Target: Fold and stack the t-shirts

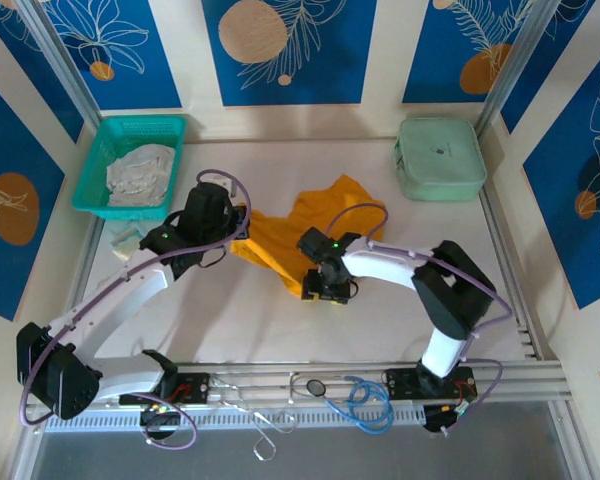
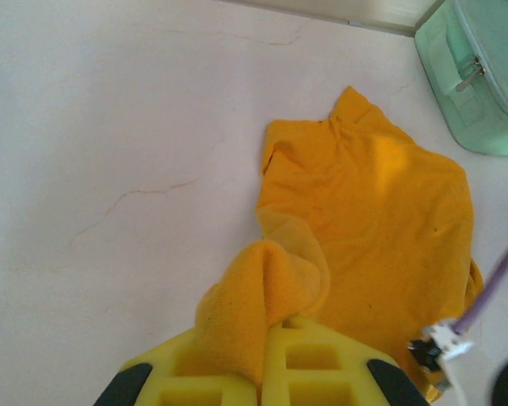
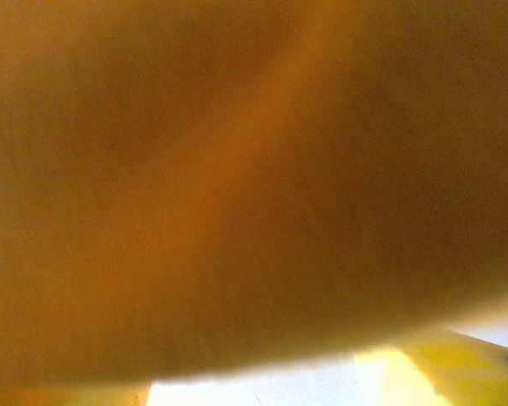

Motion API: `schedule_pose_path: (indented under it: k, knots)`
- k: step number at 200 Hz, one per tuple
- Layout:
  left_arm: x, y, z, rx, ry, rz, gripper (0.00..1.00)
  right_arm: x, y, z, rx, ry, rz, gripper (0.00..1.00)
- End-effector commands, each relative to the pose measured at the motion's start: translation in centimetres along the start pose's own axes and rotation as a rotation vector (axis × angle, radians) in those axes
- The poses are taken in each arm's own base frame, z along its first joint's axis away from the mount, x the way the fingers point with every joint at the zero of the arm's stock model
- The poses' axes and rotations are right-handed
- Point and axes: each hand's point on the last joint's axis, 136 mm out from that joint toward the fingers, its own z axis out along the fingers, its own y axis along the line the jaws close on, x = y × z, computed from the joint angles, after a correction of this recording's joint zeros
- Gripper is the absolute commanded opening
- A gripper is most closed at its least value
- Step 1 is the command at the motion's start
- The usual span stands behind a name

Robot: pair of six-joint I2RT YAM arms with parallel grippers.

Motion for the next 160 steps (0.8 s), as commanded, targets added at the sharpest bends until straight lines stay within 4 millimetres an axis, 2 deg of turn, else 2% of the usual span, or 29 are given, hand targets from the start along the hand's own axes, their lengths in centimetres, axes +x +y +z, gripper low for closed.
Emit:
schedule_pose_path:
  k: [1, 17, 29, 58, 76, 109, 133, 160]
  knots:
    - [-2.0, -1.3, -1.1, 0.038, -0.057, 0.025, 0.00, -1.7, 1.1, 0.4, 0.043, -0.041, 0.003, 0.59]
    - [-2.2, -1.4, -1.3, 0.040, -0.059, 0.030, 0.00, -2.3, 0.8, 1.0, 0.099, -0.055, 0.005, 0.46]
    - [-2.3, -1.4, -1.4, 0.040, -0.061, 0.034, 0.00, -2.6, 0.3, 1.1, 0.129, -0.074, 0.011, 0.30]
    - [-2.6, -1.0, -1.9, 0.024, -0.076, 0.046, 0.00, -3.0, -1.7, 0.3, 0.185, -0.108, 0.031, 0.00]
    - [-2.8, -0.6, -2.1, -0.006, -0.086, 0.065, 0.00, -3.1, -3.7, -1.2, 0.229, -0.138, 0.046, 0.00]
    - [-3.3, 0.5, -2.4, -0.077, -0.100, 0.121, 0.00, -2.9, -9.1, -5.7, 0.311, -0.217, 0.105, 0.00]
    - [-3.6, 0.9, -2.3, -0.110, -0.099, 0.156, 0.00, -2.5, -12.4, -9.2, 0.298, -0.275, 0.168, 0.00]
    - [-3.6, 0.9, -2.1, -0.111, -0.097, 0.167, 0.00, -1.8, -15.2, -12.2, 0.252, -0.336, 0.239, 0.00]
